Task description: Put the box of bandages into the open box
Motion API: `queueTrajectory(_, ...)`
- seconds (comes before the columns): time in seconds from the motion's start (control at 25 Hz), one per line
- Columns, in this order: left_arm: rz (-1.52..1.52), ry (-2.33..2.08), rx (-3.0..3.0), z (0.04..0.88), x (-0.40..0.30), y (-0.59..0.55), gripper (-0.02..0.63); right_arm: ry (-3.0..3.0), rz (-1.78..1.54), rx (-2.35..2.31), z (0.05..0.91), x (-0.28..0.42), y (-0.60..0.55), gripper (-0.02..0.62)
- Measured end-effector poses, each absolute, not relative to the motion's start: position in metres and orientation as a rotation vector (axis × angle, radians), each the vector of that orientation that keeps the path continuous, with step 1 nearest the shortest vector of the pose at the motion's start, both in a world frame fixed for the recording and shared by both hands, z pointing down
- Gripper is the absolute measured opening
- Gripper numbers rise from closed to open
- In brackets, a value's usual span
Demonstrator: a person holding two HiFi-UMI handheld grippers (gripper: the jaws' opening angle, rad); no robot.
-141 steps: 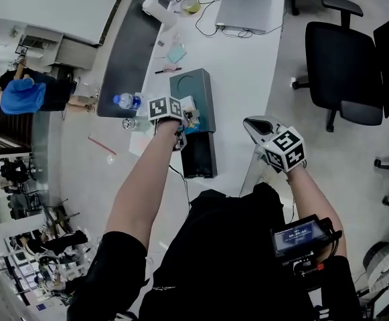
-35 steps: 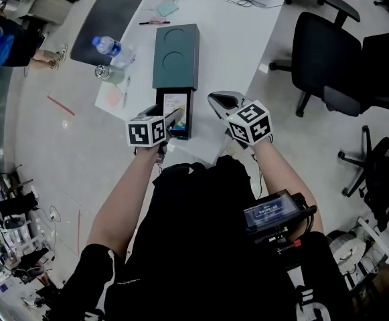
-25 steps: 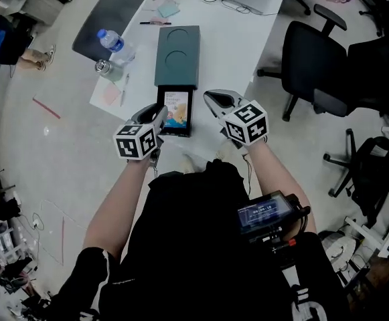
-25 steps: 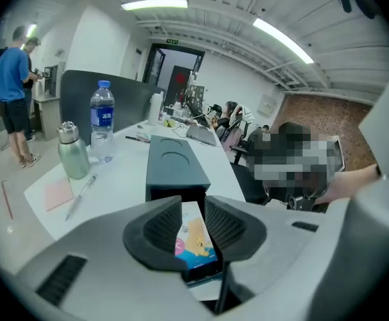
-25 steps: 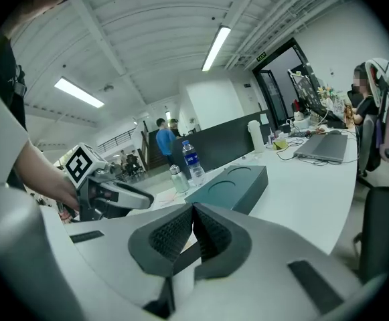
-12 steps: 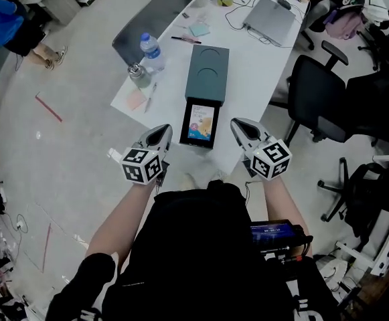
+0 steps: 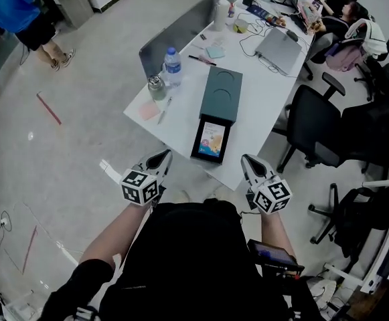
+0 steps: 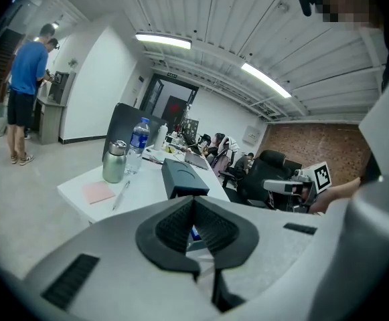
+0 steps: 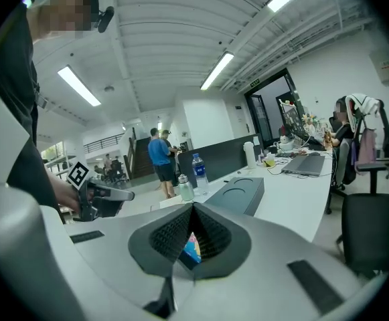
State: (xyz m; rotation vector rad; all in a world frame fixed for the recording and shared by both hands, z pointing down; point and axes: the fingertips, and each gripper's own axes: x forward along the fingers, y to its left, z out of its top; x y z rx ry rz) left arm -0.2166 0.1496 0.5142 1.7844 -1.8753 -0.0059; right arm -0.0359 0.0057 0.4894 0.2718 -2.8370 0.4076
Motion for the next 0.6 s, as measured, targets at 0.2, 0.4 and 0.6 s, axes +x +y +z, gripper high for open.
queueTrajectory(0.2, 0.008, -1.863, 1.824, 0.512, -0.209, 0.156, 0.008, -2.846, 0.403, 0.309, 0.487, -0.032, 0.018, 0.023)
queueTrajectory(0.4, 0.001, -1.853, 1.864, 0.505, -0.203, 0.16, 0.008, -2.857, 0.384, 0.333, 0.479, -0.028, 0.031, 0.023)
queueTrajectory(0.6, -0.008, -1.846, 1.861, 0.507, -0.209, 0.155, 0.008, -2.857, 0.365, 0.341, 0.478, -0.031, 0.029, 0.023)
